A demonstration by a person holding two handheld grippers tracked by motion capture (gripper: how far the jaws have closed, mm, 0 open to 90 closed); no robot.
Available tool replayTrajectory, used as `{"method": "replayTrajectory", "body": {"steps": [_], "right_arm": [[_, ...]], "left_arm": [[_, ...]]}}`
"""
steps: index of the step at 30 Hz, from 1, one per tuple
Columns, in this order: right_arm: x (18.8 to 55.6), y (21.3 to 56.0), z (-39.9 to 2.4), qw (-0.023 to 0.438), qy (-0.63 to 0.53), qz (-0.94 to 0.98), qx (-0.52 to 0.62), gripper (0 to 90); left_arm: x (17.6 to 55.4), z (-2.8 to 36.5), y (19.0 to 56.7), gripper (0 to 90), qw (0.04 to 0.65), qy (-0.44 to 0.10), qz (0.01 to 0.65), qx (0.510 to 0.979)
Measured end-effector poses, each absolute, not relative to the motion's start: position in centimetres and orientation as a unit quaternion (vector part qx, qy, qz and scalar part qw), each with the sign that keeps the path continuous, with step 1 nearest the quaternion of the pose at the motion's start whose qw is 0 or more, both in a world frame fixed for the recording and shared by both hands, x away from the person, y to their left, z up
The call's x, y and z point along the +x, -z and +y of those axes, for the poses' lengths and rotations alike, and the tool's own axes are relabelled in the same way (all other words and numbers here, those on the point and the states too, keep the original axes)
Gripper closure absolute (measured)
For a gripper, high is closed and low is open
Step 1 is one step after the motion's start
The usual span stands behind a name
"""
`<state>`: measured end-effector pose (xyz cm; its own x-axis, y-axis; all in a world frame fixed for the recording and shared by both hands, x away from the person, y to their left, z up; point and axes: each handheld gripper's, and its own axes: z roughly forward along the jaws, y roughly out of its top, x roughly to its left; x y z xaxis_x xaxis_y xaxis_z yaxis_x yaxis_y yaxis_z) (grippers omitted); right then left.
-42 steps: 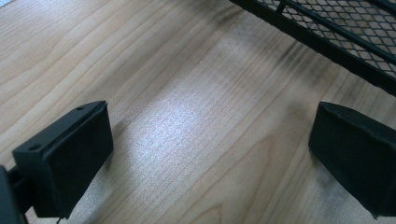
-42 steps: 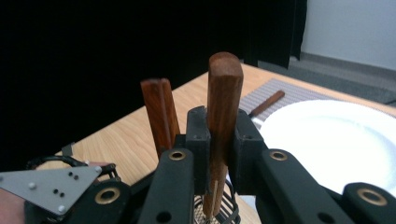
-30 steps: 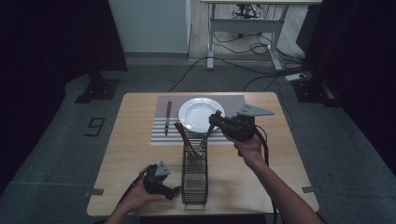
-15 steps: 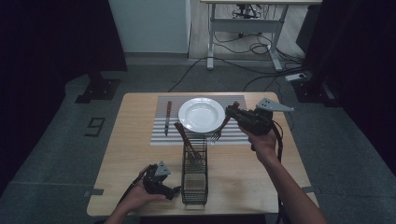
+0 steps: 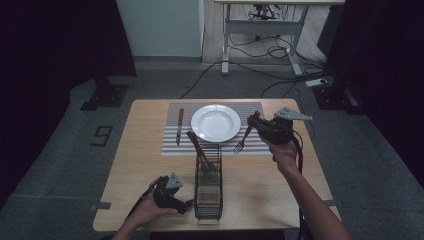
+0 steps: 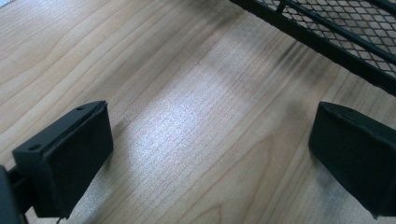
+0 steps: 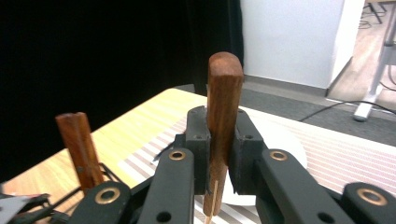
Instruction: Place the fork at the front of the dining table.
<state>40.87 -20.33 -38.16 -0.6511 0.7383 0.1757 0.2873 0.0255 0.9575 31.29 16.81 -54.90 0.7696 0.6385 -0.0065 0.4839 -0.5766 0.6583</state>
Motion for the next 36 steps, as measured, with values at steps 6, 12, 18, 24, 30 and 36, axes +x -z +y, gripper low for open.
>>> {"method": "replayTrajectory", "body": {"steps": [6, 12, 18, 24, 30, 36], "right_arm": [[41.5, 38.9, -20.8, 0.204, -0.576, 0.693, 0.382, 80.5], [42.2, 39.7, -21.2, 0.219, -0.556, 0.698, 0.393, 80.5], [43.1, 40.7, -21.8, 0.233, -0.534, 0.703, 0.408, 80.5], [43.9, 41.6, -22.5, 0.241, -0.519, 0.701, 0.427, 80.5], [44.4, 42.2, -22.9, 0.251, -0.508, 0.701, 0.433, 80.5], [44.8, 42.9, -23.1, 0.26, -0.493, 0.704, 0.44, 80.5]], "left_arm": [[31.3, 16.8, 54.9, 0.0, 0.332, -0.116, 0.319, 0.88], [31.3, 16.8, 54.9, 0.0, 0.333, -0.117, 0.32, 0.88], [31.3, 16.8, 54.9, 0.0, 0.333, -0.117, 0.32, 0.88], [31.3, 16.8, 54.9, 0.0, 0.333, -0.116, 0.32, 0.88], [31.3, 16.8, 54.9, 0.0, 0.333, -0.116, 0.32, 0.88], [31.3, 16.8, 54.9, 0.0, 0.333, -0.116, 0.32, 0.88]]}}
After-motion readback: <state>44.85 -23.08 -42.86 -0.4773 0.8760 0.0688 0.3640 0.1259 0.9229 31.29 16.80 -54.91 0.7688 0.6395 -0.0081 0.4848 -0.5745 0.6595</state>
